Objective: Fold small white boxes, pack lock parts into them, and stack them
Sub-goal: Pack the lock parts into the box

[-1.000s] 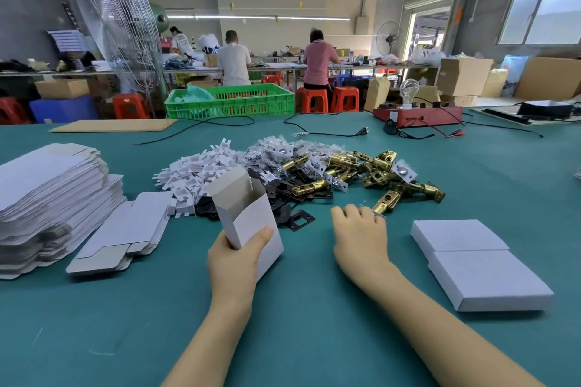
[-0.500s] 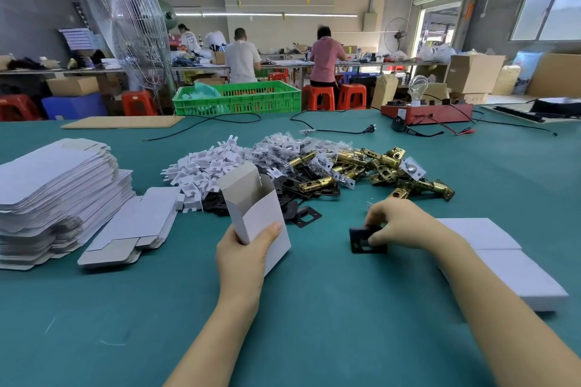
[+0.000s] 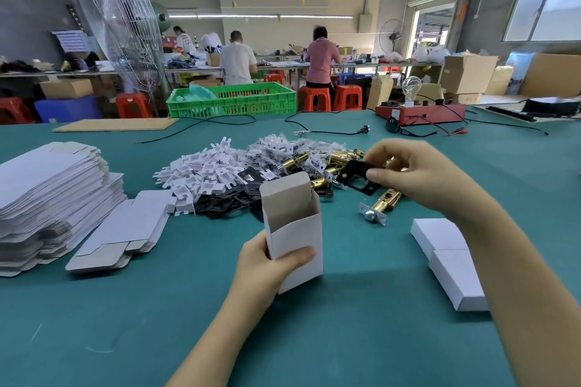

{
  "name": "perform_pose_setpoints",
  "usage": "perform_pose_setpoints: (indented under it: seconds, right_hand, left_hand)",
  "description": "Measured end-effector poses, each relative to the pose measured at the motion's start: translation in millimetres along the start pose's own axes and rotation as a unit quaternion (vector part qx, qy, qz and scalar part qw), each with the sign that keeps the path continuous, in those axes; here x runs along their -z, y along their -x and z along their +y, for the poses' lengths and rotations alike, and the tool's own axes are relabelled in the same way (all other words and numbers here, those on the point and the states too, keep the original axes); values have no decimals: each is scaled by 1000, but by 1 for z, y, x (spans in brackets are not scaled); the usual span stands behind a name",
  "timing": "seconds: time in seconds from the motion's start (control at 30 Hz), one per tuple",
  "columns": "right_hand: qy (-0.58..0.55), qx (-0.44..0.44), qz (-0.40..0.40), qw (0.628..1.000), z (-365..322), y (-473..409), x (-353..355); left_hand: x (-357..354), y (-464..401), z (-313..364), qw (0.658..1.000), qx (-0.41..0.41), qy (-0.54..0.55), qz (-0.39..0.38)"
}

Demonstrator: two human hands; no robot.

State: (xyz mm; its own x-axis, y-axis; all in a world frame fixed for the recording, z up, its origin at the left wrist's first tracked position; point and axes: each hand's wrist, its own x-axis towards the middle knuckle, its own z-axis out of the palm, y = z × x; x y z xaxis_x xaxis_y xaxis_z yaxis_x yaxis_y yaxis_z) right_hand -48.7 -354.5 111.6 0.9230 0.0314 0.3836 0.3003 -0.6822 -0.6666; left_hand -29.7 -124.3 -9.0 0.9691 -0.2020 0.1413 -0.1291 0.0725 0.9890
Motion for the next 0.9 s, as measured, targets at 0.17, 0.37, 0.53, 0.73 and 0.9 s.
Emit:
perform_pose_setpoints:
  seconds: [0.17, 0.37, 0.53, 0.73, 0.9]
  right_hand:
    - [-39, 111, -7, 993, -45, 15, 15]
    - [44, 143, -82, 985, -67, 22, 14]
    - [97, 147, -121, 977, -74, 24, 4]
    - [179, 142, -147, 962, -80, 21, -22]
    - [215, 146, -161, 952, -79, 20, -41]
  left_hand:
    - [-5, 5, 2, 998, -17, -35, -53]
    - [-5, 7, 2, 997, -40, -39, -58]
    - [-7, 8, 0, 994, -61, -57, -64]
    - [-8, 7, -1, 994, -64, -61, -61]
    - [-6, 6, 0, 995, -56, -56, -59]
